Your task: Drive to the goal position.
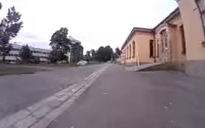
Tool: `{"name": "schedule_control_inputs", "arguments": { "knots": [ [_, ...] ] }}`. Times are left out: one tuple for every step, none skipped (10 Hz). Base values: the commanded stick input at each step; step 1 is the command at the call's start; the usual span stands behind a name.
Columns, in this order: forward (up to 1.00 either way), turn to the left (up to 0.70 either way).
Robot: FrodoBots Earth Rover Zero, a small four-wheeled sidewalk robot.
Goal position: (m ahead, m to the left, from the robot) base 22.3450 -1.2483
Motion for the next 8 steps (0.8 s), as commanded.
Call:
{"name": "schedule_control_inputs", "arguments": {
  "knots": [
    [0.45, -0.27],
    [0.45, -0.03],
    [0.45, 0.00],
    [0.45, 0.00],
    [0.45, 0.00],
    [0.45, 0.00],
    [0.45, 0.00],
    [0.45, 0.00]
  ]
}}
